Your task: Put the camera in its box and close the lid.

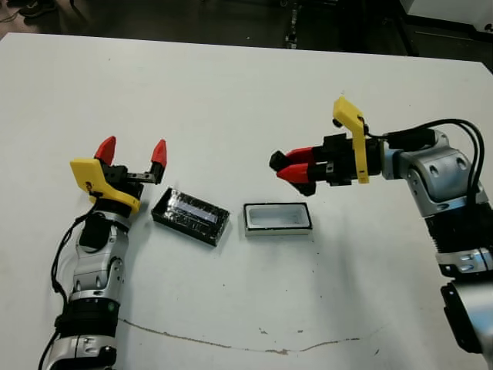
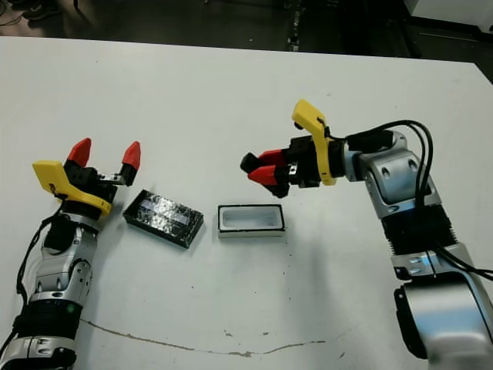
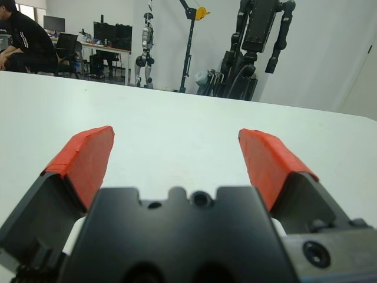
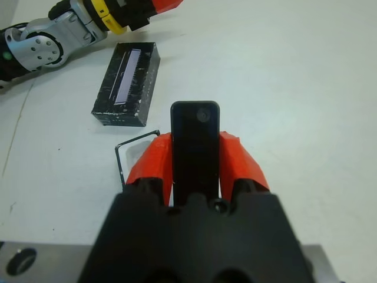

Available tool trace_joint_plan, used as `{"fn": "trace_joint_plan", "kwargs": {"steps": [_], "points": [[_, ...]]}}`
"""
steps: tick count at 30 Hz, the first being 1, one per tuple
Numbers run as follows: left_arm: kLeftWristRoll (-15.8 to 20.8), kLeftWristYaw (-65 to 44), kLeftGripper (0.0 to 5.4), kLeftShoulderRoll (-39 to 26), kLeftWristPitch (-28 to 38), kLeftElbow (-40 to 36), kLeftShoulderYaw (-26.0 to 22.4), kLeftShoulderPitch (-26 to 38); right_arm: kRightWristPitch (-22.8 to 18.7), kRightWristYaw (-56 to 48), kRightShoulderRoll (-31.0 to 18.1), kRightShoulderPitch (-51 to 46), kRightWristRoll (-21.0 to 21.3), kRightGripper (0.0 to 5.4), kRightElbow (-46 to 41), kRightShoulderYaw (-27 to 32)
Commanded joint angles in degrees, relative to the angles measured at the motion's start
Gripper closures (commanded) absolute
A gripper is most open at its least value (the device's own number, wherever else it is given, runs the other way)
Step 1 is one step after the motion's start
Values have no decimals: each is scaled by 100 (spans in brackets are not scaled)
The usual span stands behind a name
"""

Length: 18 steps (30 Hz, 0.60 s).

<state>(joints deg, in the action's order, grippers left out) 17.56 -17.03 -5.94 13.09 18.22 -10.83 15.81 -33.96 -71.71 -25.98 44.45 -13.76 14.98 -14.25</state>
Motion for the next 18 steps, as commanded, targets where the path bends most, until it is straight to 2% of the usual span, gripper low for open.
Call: {"fn": "trace_joint_plan", "kwargs": {"steps": [1, 18], "points": [[-40, -8, 0, 1, -22, 39, 10, -35, -24, -71, 16, 82, -23, 374, -6, -105], [-39, -1, 0, 33, 21, 71, 5, -65, 97, -569, 139, 275, 12, 374, 219, -526]]}}
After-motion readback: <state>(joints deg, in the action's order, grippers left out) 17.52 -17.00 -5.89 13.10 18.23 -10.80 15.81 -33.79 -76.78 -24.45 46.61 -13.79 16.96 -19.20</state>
